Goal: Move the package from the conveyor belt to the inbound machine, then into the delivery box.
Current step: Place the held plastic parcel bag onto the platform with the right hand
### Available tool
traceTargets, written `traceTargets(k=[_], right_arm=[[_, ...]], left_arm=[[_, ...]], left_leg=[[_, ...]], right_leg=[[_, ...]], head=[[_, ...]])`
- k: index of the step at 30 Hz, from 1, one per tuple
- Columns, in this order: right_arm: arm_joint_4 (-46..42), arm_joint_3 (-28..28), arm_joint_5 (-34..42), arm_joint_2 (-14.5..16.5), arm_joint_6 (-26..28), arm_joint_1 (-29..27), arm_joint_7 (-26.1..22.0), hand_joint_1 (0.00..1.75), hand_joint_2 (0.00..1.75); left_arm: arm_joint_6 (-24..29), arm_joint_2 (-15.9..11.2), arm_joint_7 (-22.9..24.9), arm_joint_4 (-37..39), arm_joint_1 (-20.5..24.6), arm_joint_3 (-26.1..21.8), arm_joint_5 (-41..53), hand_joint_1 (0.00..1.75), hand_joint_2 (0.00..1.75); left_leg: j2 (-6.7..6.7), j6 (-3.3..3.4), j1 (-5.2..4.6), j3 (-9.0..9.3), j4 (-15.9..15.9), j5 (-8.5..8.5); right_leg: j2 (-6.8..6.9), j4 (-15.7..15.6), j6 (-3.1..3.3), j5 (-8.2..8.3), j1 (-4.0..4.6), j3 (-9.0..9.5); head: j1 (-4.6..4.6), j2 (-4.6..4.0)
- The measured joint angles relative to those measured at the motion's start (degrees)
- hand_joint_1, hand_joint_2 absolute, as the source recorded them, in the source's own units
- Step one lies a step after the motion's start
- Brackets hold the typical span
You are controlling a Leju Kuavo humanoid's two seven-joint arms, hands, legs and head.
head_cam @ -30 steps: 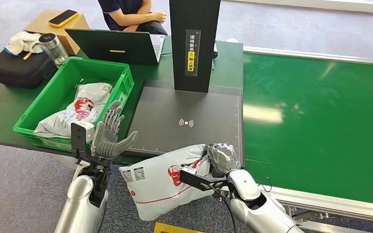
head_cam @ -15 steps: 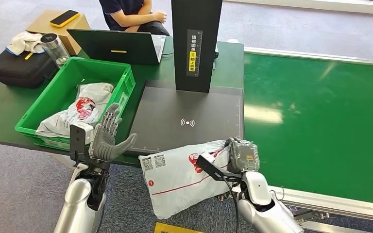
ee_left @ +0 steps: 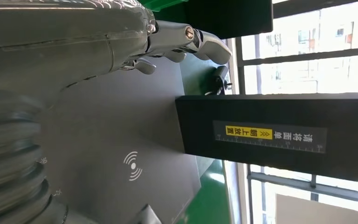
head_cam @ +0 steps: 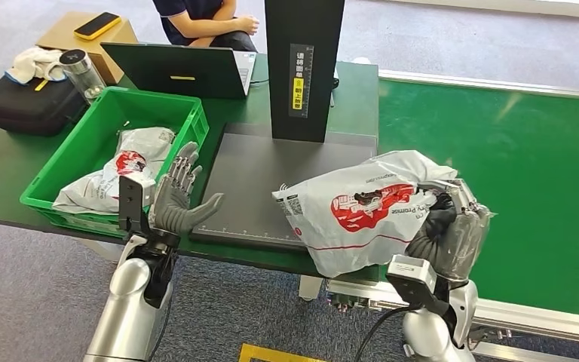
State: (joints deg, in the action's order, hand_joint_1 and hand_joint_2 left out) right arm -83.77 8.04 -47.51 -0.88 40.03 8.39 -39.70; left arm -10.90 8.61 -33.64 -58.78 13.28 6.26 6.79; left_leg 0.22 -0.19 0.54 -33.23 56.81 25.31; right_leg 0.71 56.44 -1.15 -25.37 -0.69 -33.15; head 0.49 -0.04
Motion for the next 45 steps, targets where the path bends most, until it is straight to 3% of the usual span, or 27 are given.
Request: traceTargets(k=[4, 10, 14, 24, 32, 40, 42, 44, 45], right_arm=[[2.8, -1.6, -4.5, 0.4, -0.2, 1.0, 7.8, 1.75, 1.75], [13.7, 1.0, -11.4, -0.4, -4.1, 5.3, 21.3, 1.75, 1.75], [22.6, 4.0, -16.3, -1.5, -7.5, 10.4, 25.8, 1.75, 1.75], [45.7, 10.9, -18.2, -2.5, -4.9, 25.6, 24.4, 1.75, 1.75], [53.1, 13.2, -17.0, -0.9, -1.1, 32.3, 22.7, 1.75, 1.75], [57.5, 14.7, -17.6, 1.4, -1.0, 36.2, 21.2, 1.75, 1.75], [58.6, 15.3, -18.2, 1.8, -1.5, 36.9, 21.8, 1.02, 1.75], [59.7, 15.7, -18.6, 2.3, -3.0, 37.6, 23.0, 0.15, 1.75], [60.2, 15.9, -18.7, 2.5, -4.3, 38.0, 23.7, 0.04, 1.75]], left_arm=[[0.3, 0.0, -0.6, 0.4, -0.1, 0.0, -0.1, 0.00, 1.75], [0.1, 0.0, -1.6, 1.1, -0.2, 0.0, 0.4, 0.00, 1.75], [-0.7, 0.0, -2.1, 1.8, -0.1, 0.2, 1.1, 0.00, 1.75], [-1.0, 0.0, -3.0, 3.8, 0.3, 1.2, 0.9, 0.00, 1.75], [-0.2, 0.0, -3.0, 4.3, 0.3, 1.5, 0.9, 0.00, 1.75], [-0.6, 0.0, -3.1, 4.6, 0.7, 1.7, 0.9, 0.00, 1.75], [-0.7, 0.0, -3.2, 4.8, 1.0, 1.8, 0.8, 0.00, 1.75], [-0.8, 0.0, -3.4, 5.0, 1.3, 2.1, 0.8, 0.00, 1.75], [-0.8, 0.0, -3.5, 5.1, 1.4, 2.2, 0.7, 0.00, 1.75]], left_leg=[[0.02, 0.00, 0.00, -0.01, 0.0, 0.00], [0.02, 0.00, 0.00, 0.00, 0.0, -0.01], [0.06, 0.00, 0.00, 0.01, 0.0, -0.01], [0.08, 0.01, 0.00, 0.00, 0.0, -0.02], [0.07, 0.01, 0.00, -0.04, 0.0, -0.02], [0.07, 0.01, 0.00, -0.05, 0.0, -0.02], [0.07, 0.01, 0.00, -0.05, 0.0, -0.02], [0.07, 0.01, 0.00, -0.05, 0.0, -0.02], [0.07, 0.01, 0.00, -0.05, 0.0, -0.02]], right_leg=[[-0.02, 0.0, -0.01, 0.01, 0.00, 0.02], [-0.02, 0.0, -0.02, 0.03, 0.01, 0.01], [-0.06, 0.0, -0.02, 0.03, 0.01, 0.00], [-0.06, 0.0, -0.03, 0.05, 0.01, 0.00], [-0.05, 0.0, -0.03, 0.05, 0.01, -0.04], [-0.05, 0.0, -0.03, 0.05, 0.00, -0.05], [-0.05, 0.0, -0.03, 0.05, 0.00, -0.05], [-0.05, 0.0, -0.03, 0.05, 0.00, -0.04], [-0.05, 0.0, -0.03, 0.05, 0.00, -0.04]], head=[[0.01, 0.00], [0.01, 0.00], [0.01, 0.00], [0.01, 0.00], [0.00, 0.01], [0.01, 0.01], [0.01, 0.01], [0.02, 0.01], [0.01, 0.01]])
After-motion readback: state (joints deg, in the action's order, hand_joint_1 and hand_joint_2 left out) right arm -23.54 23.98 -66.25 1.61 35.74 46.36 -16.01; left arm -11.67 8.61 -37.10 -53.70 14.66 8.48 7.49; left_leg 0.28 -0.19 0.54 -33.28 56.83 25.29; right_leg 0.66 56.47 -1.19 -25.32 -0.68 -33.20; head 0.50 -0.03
